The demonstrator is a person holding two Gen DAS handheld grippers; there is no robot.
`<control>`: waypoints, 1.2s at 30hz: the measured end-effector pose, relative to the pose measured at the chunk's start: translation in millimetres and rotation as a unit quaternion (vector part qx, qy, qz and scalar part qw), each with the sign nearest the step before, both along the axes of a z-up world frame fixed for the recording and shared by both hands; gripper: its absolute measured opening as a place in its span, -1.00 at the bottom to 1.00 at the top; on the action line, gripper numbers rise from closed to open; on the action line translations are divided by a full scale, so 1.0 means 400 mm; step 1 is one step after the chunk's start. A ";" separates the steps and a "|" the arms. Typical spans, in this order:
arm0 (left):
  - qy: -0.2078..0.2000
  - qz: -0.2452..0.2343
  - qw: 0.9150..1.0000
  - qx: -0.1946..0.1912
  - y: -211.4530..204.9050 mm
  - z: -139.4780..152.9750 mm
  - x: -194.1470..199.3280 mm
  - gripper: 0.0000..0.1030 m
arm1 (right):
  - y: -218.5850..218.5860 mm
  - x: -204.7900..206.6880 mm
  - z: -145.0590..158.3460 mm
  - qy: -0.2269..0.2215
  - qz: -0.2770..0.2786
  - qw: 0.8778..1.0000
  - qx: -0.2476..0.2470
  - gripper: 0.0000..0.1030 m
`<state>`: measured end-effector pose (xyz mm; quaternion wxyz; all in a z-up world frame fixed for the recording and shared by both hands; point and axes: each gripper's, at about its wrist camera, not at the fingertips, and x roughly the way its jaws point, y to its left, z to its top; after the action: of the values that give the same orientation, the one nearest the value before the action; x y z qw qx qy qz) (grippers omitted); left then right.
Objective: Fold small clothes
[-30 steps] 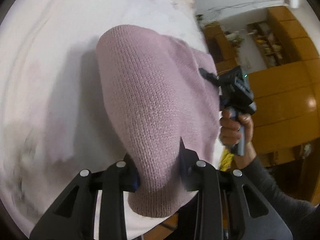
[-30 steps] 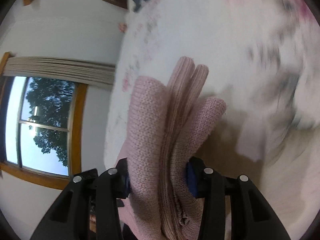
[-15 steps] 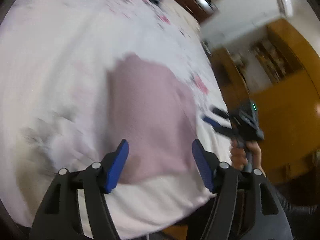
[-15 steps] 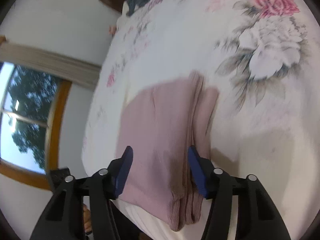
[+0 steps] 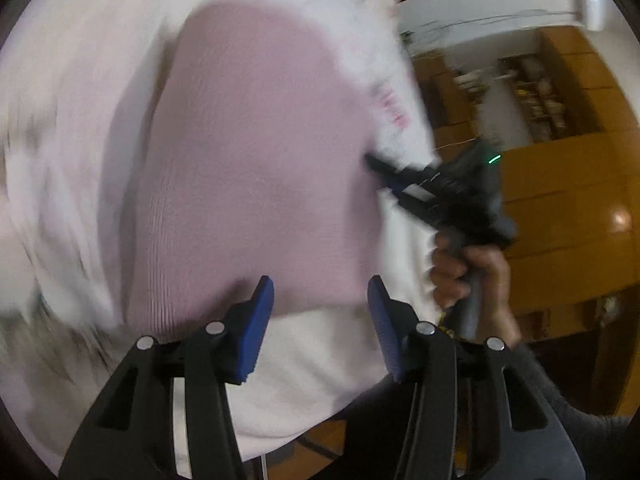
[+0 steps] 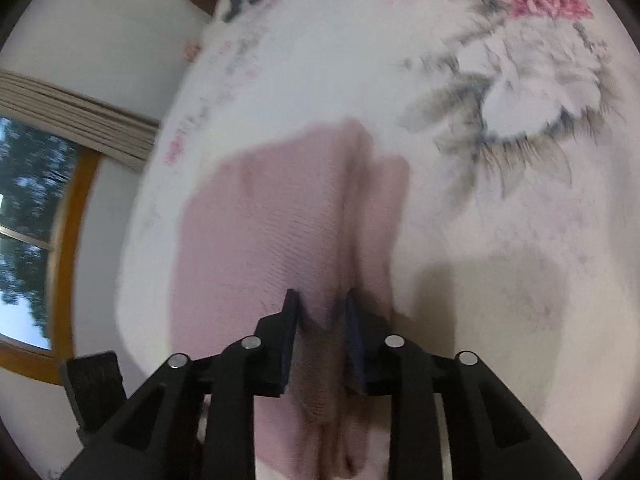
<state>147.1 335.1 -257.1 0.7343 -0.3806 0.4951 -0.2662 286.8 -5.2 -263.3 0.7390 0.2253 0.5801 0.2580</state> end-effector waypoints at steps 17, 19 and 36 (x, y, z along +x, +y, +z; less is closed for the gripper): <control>0.041 0.059 0.997 -0.014 0.101 -0.100 0.332 -0.41 | -0.026 0.102 -0.072 -0.001 -0.036 0.999 -0.015 -0.41; 0.010 0.059 0.998 -0.024 0.116 -0.047 0.307 -0.36 | -0.033 0.097 -0.048 -0.008 -0.040 0.999 -0.005 -0.27; -0.019 -0.046 0.996 0.073 -0.003 0.024 0.179 -0.49 | 0.030 -0.124 0.092 -0.083 0.110 0.988 -0.062 -0.72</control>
<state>218.8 333.9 -247.5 0.7565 -0.2979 0.5158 -0.2699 237.4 6.7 -226.4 0.7643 0.0912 0.5529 0.3190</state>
